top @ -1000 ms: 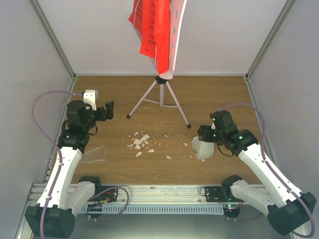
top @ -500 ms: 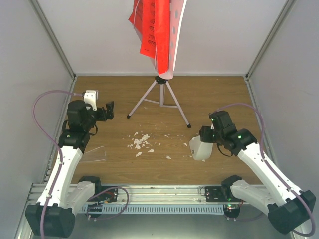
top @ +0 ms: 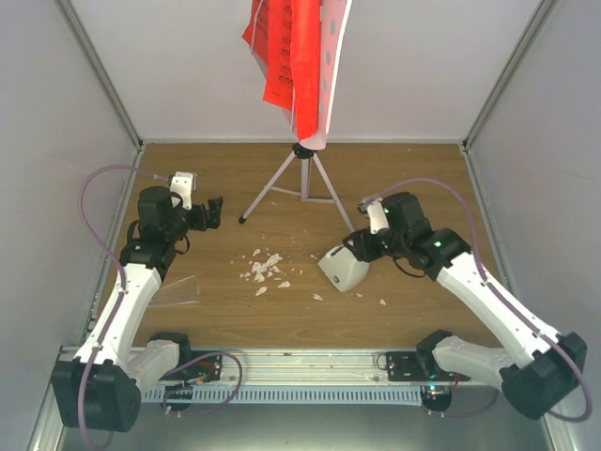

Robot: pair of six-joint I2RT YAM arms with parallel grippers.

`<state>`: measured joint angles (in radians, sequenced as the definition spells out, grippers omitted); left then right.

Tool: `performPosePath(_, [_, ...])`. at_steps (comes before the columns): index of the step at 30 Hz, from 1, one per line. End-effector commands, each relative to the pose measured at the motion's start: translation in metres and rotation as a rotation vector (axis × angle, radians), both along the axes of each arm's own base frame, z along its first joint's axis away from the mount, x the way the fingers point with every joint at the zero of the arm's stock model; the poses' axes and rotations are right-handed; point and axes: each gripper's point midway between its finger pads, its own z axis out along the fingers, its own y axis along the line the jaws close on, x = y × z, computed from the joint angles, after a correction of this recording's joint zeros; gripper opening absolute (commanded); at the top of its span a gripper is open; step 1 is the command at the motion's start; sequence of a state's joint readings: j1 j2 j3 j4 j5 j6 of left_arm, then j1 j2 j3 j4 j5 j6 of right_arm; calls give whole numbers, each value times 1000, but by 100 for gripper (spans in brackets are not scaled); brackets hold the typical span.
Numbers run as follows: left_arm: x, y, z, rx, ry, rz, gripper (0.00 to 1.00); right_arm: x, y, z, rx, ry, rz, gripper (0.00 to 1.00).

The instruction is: Pack up the instrument practice props

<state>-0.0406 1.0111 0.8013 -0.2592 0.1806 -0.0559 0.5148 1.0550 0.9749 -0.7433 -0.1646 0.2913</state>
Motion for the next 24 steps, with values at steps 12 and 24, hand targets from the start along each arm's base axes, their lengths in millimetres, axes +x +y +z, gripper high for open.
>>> performPosePath(12, [-23, -28, 41, -18, -166, -122, 99, -39, 144, 21, -66, -260, 661, 34])
performPosePath(24, [-25, -35, 42, -31, -169, -167, 99, -70, 164, 11, -23, -218, 799, 34])
